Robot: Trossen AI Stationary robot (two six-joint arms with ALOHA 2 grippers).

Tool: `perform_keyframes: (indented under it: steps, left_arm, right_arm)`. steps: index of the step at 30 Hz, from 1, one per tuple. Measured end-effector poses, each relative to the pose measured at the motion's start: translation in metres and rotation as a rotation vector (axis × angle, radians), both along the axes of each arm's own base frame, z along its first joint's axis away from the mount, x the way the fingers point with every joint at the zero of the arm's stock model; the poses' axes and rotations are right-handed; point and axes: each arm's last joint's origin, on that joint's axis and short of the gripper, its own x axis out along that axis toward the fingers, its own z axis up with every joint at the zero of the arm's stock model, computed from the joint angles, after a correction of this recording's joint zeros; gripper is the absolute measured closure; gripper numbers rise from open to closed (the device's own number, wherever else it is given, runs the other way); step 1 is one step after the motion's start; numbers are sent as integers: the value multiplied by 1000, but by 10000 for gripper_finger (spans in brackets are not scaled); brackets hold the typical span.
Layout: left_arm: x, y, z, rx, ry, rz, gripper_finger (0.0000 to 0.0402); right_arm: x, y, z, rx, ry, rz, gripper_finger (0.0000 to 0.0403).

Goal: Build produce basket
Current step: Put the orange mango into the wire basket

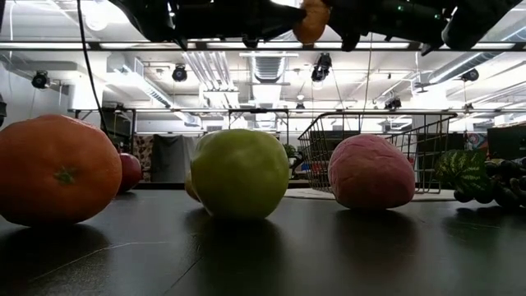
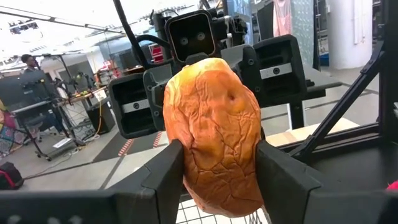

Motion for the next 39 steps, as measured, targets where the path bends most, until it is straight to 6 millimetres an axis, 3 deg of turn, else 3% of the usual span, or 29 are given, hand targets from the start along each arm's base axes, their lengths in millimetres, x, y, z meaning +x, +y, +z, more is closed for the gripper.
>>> perform_keyframes:
  steps: [8,13,17,20,25,32,39]
  left_arm:
    - [0,1,-1,-39,6,2,156]
    - [-6,9,-2,-48,76,31,127]
    - [-14,16,-4,-69,153,63,123]
    - [-21,21,-3,-78,182,80,123]
    - [-26,24,4,-79,154,139,123]
    - [-25,24,10,-64,91,138,123]
    - [-26,24,12,-60,85,142,123]
  right_arm:
    - [0,0,-1,36,15,7,242]
    - [-5,0,1,71,51,-23,242]
    - [-10,-2,6,111,170,-156,242]
    - [-15,-7,4,180,329,-383,242]
    - [-17,-18,-23,294,589,-778,242]
    - [10,-30,-61,373,673,-857,242]
    - [28,-50,-77,414,709,-971,234]
